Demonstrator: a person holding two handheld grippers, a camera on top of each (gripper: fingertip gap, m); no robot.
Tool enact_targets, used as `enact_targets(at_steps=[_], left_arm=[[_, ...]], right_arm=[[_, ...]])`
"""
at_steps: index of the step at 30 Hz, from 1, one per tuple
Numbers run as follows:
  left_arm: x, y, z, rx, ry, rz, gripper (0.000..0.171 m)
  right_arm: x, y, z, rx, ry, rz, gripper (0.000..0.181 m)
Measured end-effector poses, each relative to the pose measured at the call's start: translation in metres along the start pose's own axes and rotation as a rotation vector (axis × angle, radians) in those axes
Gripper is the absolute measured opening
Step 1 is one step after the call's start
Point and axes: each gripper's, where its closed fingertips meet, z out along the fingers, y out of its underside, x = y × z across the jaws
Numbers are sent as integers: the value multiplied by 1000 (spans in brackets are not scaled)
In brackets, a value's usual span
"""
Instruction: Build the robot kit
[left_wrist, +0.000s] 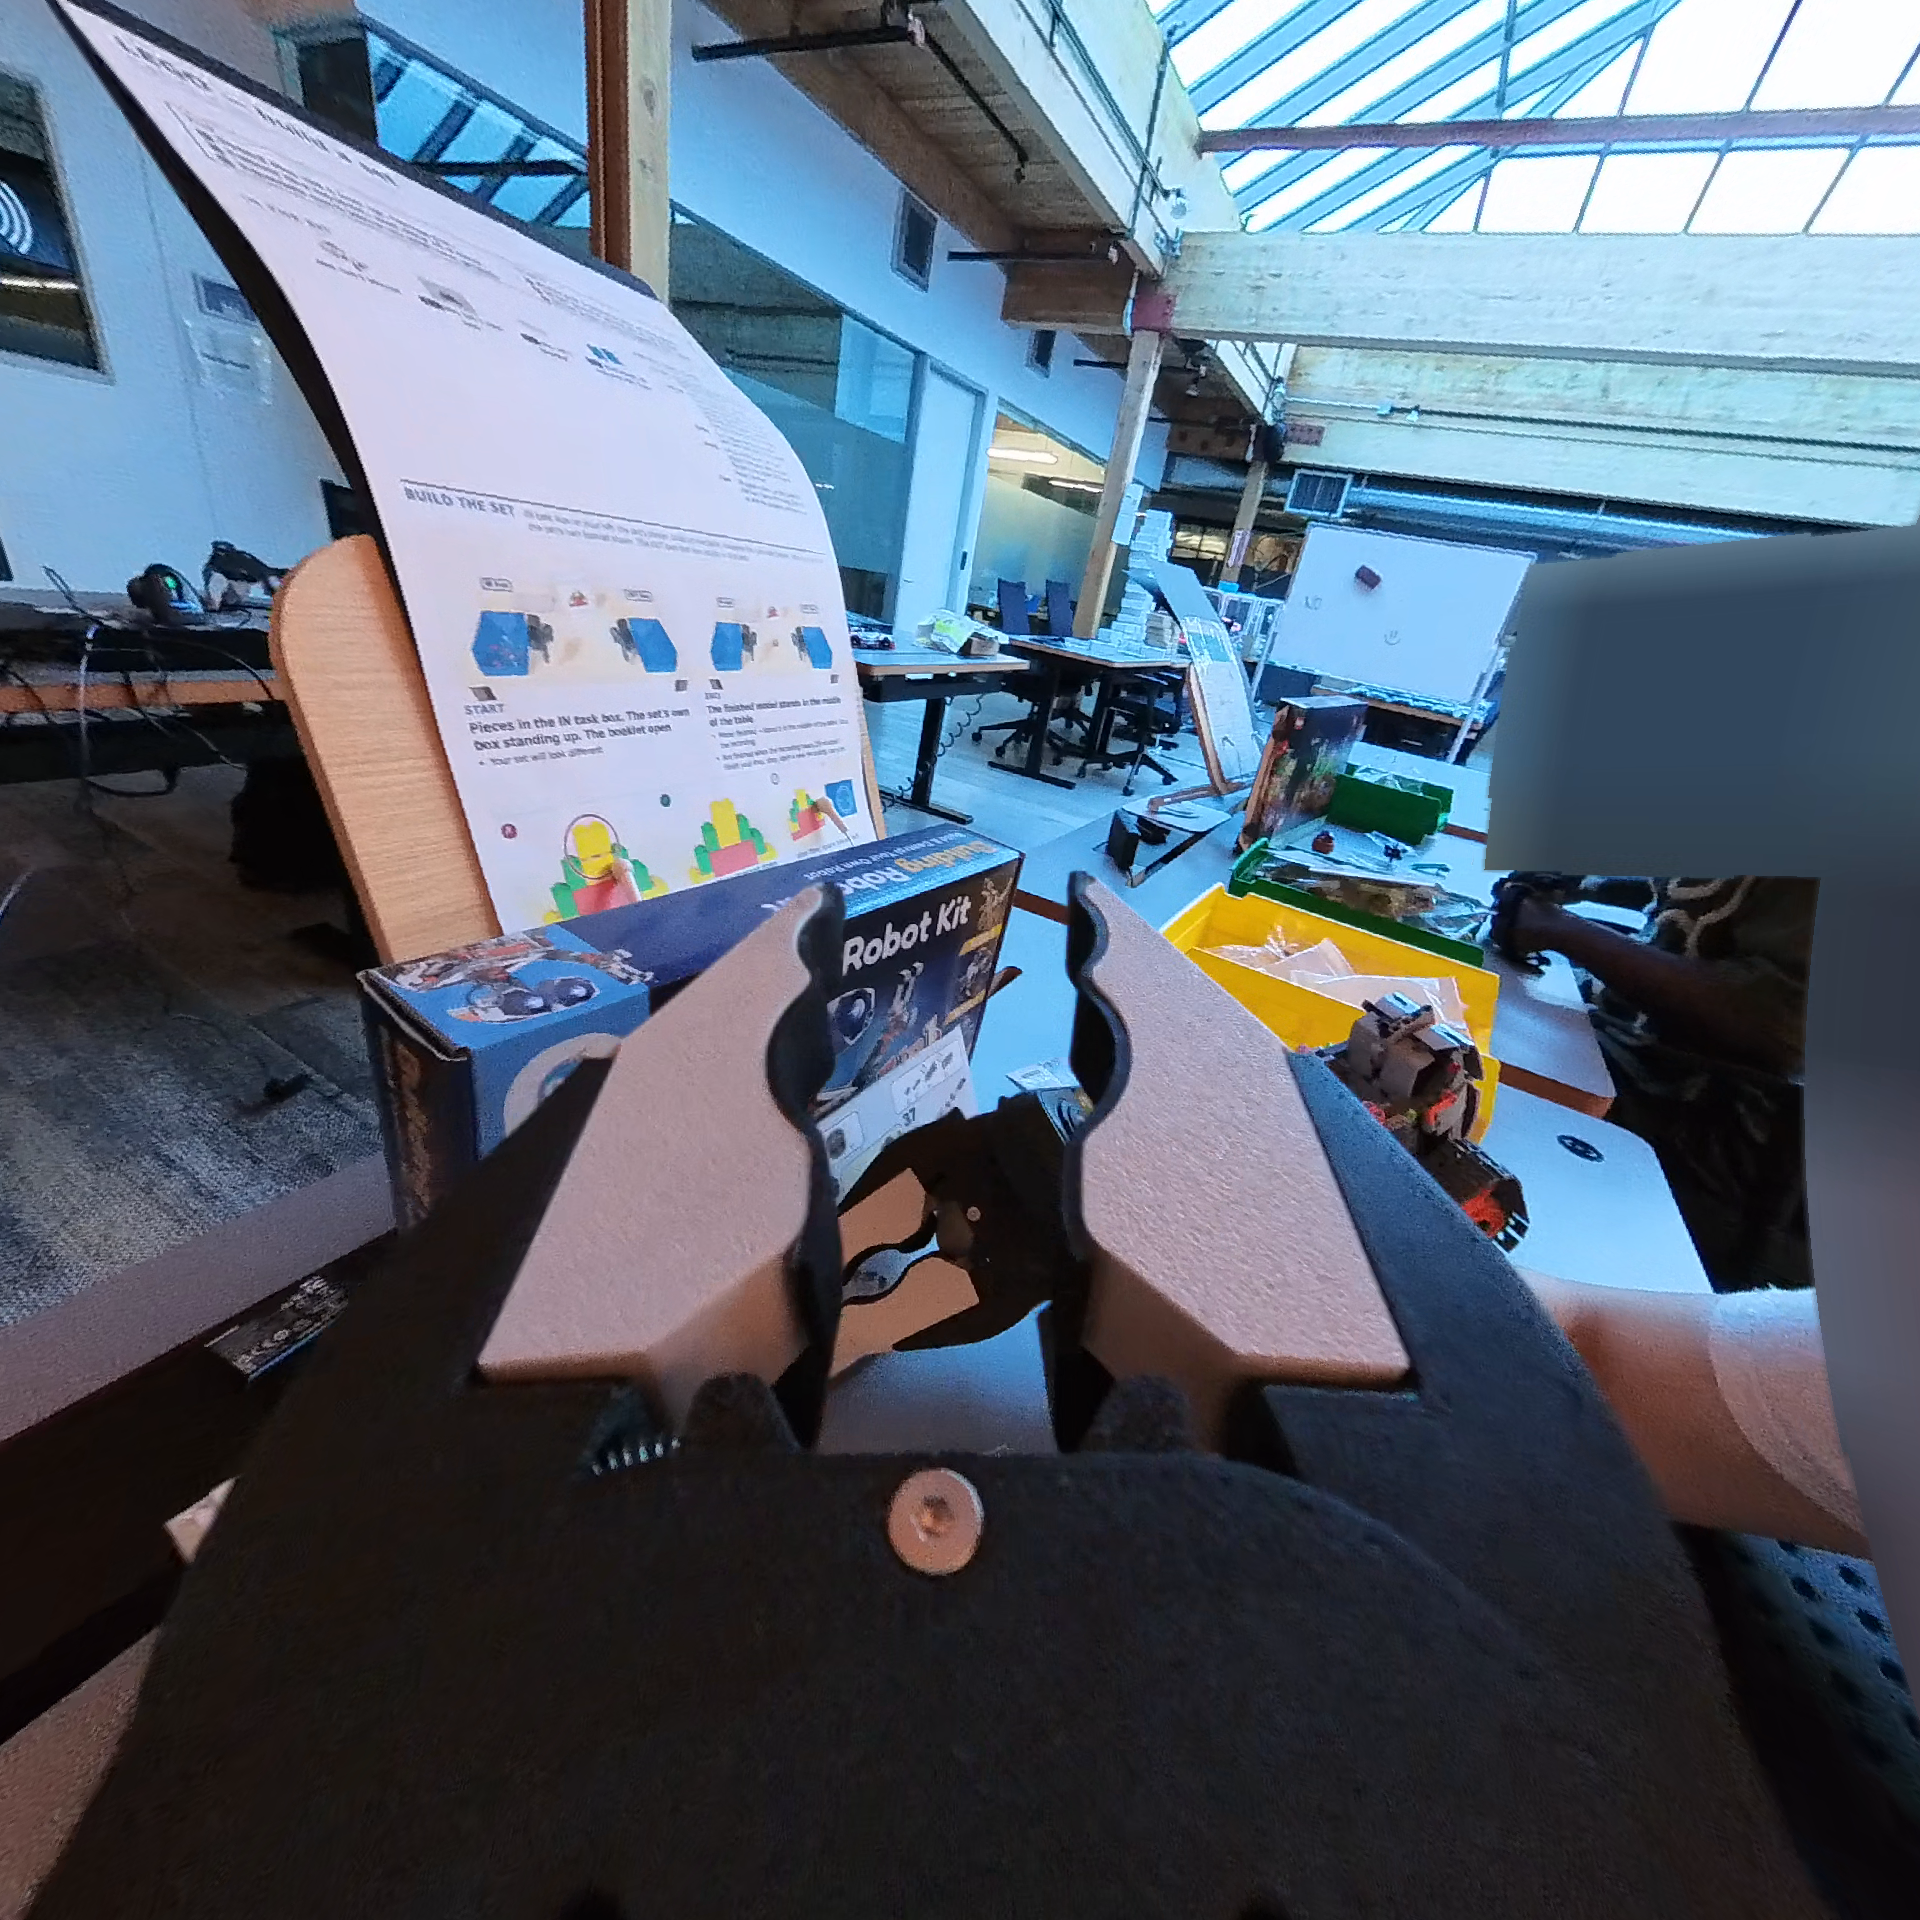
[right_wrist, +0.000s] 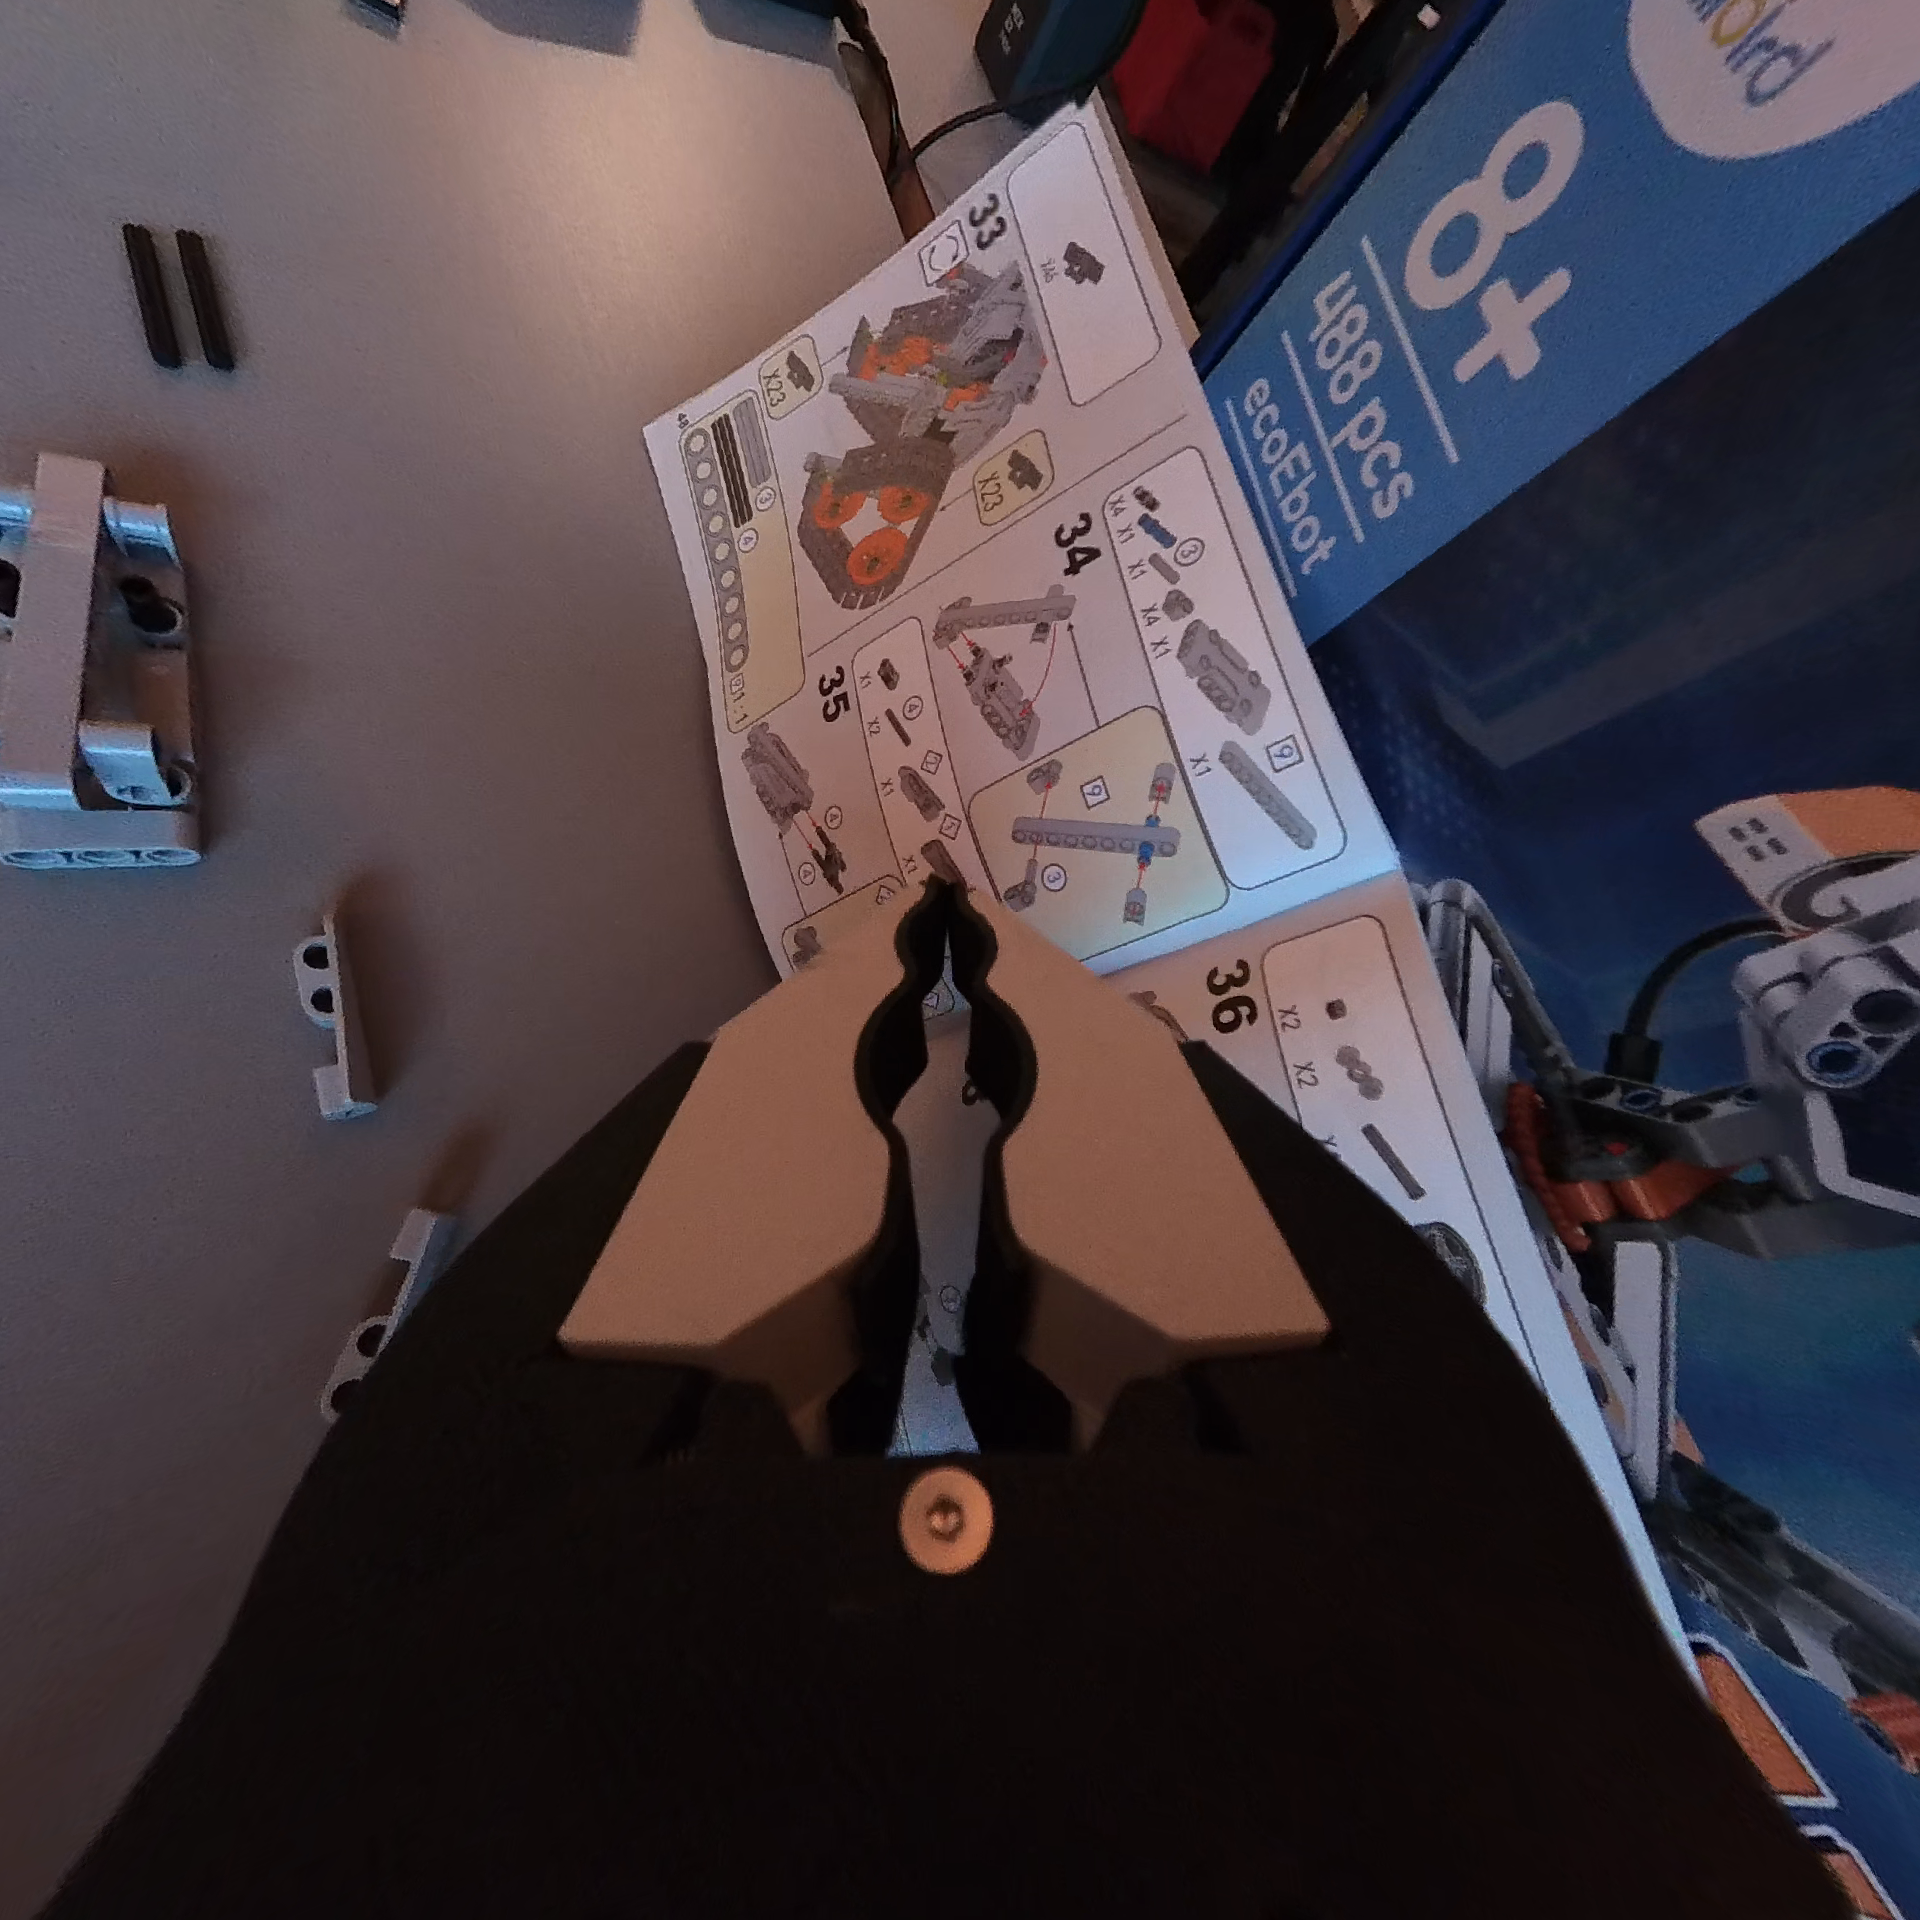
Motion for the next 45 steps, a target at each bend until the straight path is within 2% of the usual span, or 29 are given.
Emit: enact_targets(at_steps=[11,21,27,37,45], left_arm=[[9,1,3,-16,18,12,41],[24,8,11,-54,54,19,43],[23,5,7,-65,8,70,45],[19,0,2,-56,-7,65,45],[14,-8,-14,-59,-48,81,45]], right_arm=[[13,-20,-21,92,2,54,0],[34,-28,-59,114,10,95,0],[33,-23,-69,57,5,39,0],[34,-4,-74,2,-43,56,0],[32,-10,-81,25,-69,72,0]])
